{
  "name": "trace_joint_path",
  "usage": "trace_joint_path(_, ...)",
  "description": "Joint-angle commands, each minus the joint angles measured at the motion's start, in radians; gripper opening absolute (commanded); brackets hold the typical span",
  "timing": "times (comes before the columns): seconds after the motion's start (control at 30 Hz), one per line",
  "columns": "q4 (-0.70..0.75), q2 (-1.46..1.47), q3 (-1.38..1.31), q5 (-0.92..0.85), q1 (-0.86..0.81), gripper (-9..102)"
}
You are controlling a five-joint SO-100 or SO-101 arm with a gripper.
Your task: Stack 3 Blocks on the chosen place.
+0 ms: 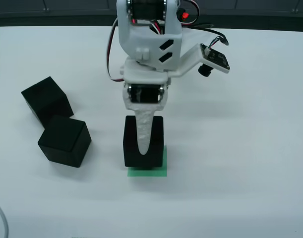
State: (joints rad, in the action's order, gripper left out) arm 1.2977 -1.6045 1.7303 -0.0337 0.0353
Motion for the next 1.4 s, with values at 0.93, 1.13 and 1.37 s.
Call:
trace_joint_path(0.93, -0.04, 0.08, -0.064, -0.006, 0.005, 37)
trace_joint_path(1.13, -0.038, 0.075, -0.051, -0.008, 0.012, 37)
trace_joint_path(1.37, -0.035, 0.057, -0.049, -0.008, 0.002, 37)
